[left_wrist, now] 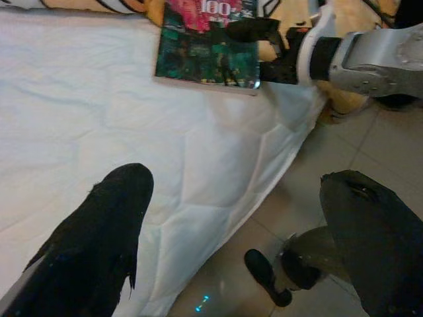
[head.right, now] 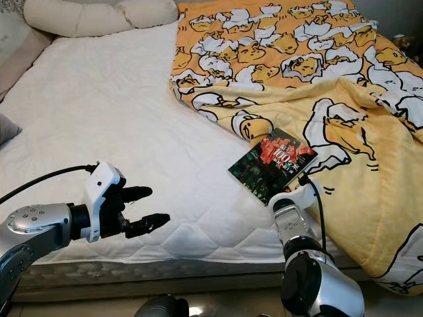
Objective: Clean up the room
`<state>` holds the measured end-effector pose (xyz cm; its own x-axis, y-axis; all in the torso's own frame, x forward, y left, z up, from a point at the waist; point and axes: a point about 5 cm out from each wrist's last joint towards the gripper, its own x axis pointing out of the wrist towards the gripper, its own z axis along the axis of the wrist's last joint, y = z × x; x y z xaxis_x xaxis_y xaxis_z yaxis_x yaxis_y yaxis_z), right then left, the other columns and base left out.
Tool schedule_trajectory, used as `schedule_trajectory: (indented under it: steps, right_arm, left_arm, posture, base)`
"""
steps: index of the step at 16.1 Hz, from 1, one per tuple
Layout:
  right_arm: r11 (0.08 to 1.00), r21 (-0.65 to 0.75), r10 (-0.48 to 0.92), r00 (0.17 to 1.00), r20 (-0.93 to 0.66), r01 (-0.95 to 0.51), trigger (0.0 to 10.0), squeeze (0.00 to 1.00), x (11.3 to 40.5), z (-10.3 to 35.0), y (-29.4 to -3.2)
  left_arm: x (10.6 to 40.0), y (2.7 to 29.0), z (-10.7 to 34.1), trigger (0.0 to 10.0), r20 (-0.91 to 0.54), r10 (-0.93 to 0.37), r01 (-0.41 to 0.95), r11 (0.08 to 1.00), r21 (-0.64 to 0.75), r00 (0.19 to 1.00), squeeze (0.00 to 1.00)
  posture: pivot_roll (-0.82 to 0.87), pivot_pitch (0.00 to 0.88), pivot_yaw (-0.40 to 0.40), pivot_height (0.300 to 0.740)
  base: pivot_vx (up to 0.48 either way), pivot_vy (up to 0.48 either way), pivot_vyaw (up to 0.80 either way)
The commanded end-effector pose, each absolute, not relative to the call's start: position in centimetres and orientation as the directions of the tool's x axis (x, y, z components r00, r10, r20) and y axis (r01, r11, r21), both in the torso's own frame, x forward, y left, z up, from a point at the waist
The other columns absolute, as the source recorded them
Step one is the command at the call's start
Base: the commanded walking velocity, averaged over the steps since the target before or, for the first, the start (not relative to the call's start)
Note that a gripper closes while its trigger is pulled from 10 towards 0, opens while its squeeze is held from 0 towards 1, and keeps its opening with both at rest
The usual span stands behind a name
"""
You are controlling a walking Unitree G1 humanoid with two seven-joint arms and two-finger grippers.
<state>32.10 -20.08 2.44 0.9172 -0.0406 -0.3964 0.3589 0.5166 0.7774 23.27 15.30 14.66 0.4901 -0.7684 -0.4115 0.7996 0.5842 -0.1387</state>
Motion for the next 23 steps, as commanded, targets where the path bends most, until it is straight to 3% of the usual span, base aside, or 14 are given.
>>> schedule_trajectory:
  steps: [1,2,3,4,5,23]
  right_arm:
    - [0.477,0.813,-0.010,0.928,-0.373,0.333,10.0,0.00,32.4,2.7,-19.2]
    - [0.473,0.823,-0.001,0.935,-0.355,0.313,10.0,0.00,32.6,2.9,-18.9]
    - [0.473,0.834,0.012,0.944,-0.330,0.285,4.9,0.00,32.8,3.1,-18.6]
    - [0.472,0.842,0.023,0.951,-0.307,0.261,1.9,0.00,33.0,3.4,-18.4]
    - [0.469,0.848,0.027,0.955,-0.294,0.248,0.0,0.00,33.1,3.5,-18.3]
    - [0.410,0.894,0.046,0.975,-0.218,0.180,0.0,0.00,33.1,3.8,-18.4]
  left_arm:
    - [22.7,14.7,14.9,10.0,-0.397,-0.801,0.828,0.539,-0.154,0.448,1.00]
    - [22.6,14.6,14.9,10.0,-0.394,-0.809,0.834,0.528,-0.162,0.436,1.00]
    - [22.5,14.4,14.9,10.0,-0.393,-0.813,0.836,0.523,-0.166,0.430,1.00]
    - [22.5,14.3,14.9,10.0,-0.393,-0.813,0.836,0.522,-0.166,0.429,1.00]
    - [22.4,14.3,14.9,10.0,-0.392,-0.814,0.837,0.522,-0.166,0.429,1.00]
    - [22.1,14.5,14.6,10.0,-0.397,-0.808,0.831,0.531,-0.169,0.435,1.00]
  posture:
    - [0.31,0.109,0.131,0.740]
    - [0.31,0.110,0.131,0.740]
    - [0.31,0.111,0.131,0.740]
    - [0.31,0.111,0.131,0.740]
    - [0.31,0.111,0.130,0.740]
    - [0.31,0.088,0.116,0.740]
  base:
    - [0.000,0.000,0.00]
    - [0.000,0.000,0.00]
    - [0.000,0.000,0.00]
    - [0.000,0.000,0.00]
    - [0.000,0.000,0.00]
    - [0.000,0.000,0.00]
